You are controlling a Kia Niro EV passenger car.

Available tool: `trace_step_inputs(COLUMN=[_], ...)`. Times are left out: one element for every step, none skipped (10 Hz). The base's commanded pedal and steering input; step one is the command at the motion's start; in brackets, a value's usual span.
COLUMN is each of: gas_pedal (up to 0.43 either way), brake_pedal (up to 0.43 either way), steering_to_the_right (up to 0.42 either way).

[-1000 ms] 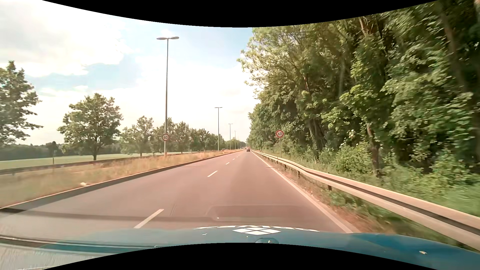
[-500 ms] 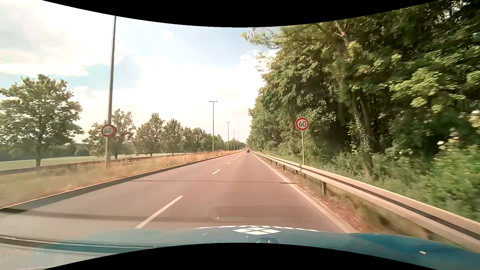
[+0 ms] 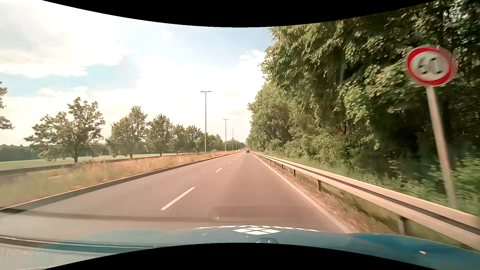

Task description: Follow the waypoints while adhering to traffic rules and regulations

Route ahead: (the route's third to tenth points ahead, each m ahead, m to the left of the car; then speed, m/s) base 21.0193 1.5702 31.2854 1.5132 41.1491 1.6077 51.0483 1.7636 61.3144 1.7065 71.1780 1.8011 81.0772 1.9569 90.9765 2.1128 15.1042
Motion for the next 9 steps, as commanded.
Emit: trace_step_inputs(gas_pedal=[0.177, 0.177, 0.177, 0.177, 0.177, 0.177, 0.189, 0.189, 0.189], brake_pedal=[0.0, 0.0, 0.0, 0.0, 0.0, 0.0, 0.0, 0.0, 0.0], steering_to_the_right=[-0.001, -0.002, -0.001, -0.002, -0.001, -0.001, -0.001, -0.002, -0.002])
